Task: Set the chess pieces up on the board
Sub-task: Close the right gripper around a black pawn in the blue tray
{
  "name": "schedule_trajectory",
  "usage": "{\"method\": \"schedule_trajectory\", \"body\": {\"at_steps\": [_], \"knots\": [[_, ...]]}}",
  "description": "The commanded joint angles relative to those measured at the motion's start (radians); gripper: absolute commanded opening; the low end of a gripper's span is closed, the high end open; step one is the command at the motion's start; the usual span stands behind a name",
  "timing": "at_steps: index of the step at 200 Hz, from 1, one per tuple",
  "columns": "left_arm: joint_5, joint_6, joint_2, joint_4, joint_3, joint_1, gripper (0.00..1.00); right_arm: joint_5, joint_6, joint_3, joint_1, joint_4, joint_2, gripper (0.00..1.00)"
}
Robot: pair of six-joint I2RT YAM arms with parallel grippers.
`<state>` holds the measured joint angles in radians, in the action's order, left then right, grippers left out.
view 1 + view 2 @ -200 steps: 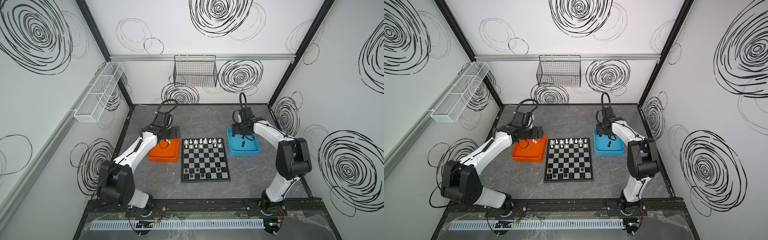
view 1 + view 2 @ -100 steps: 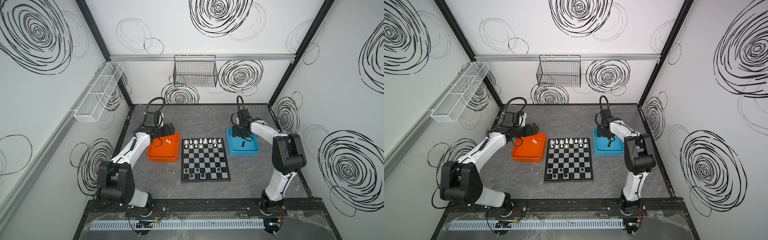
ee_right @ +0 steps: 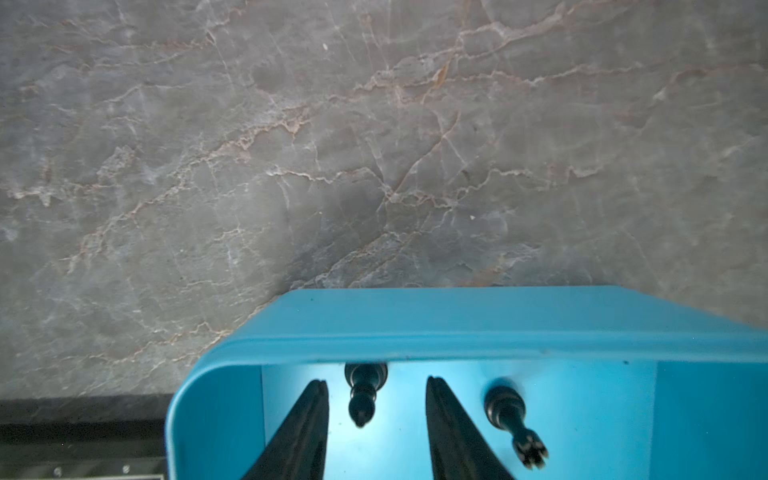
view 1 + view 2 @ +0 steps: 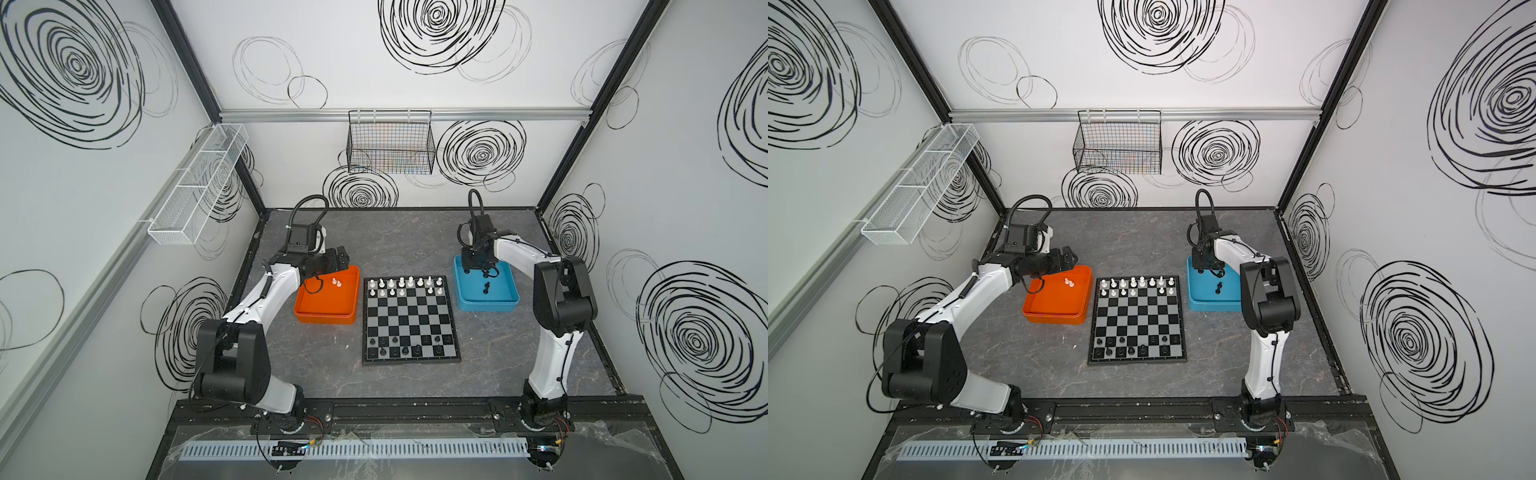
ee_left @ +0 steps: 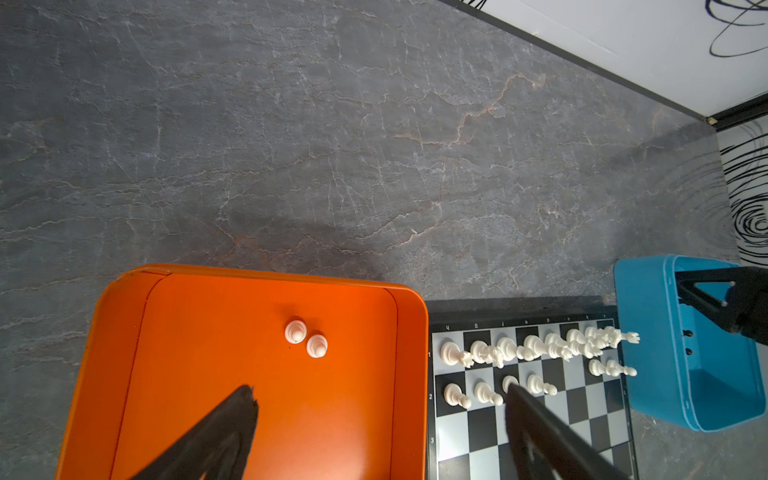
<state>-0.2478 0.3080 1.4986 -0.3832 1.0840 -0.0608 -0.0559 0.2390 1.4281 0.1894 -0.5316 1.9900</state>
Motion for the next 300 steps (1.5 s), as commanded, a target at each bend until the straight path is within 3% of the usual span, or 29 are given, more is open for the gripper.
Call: {"method": "schedule_trajectory", "body": {"at_steps": [1, 92, 130, 184, 261, 300], "knots": [[-0.025, 0.011, 0.014, 0.046, -0.011, 0.015, 0.96, 0.002, 0.011, 0.032, 0.005, -0.022, 0.026, 0.40], [-0.047, 0.017, 0.025, 0.051, -0.012, 0.025, 0.96, -0.004, 0.020, 0.030, 0.005, -0.022, 0.048, 0.31], [-0.051, 0.020, 0.026, 0.050, -0.012, 0.025, 0.96, -0.010, 0.020, 0.020, 0.005, -0.025, 0.038, 0.21], [-0.054, 0.023, 0.026, 0.049, -0.013, 0.026, 0.96, -0.004, 0.016, 0.009, 0.006, -0.039, -0.004, 0.14], [-0.055, 0.024, 0.026, 0.047, -0.015, 0.026, 0.96, 0.016, -0.019, 0.012, 0.045, -0.147, -0.186, 0.13], [-0.047, 0.025, 0.026, 0.050, -0.021, 0.014, 0.96, 0.052, -0.023, -0.044, 0.176, -0.225, -0.328, 0.14]]}}
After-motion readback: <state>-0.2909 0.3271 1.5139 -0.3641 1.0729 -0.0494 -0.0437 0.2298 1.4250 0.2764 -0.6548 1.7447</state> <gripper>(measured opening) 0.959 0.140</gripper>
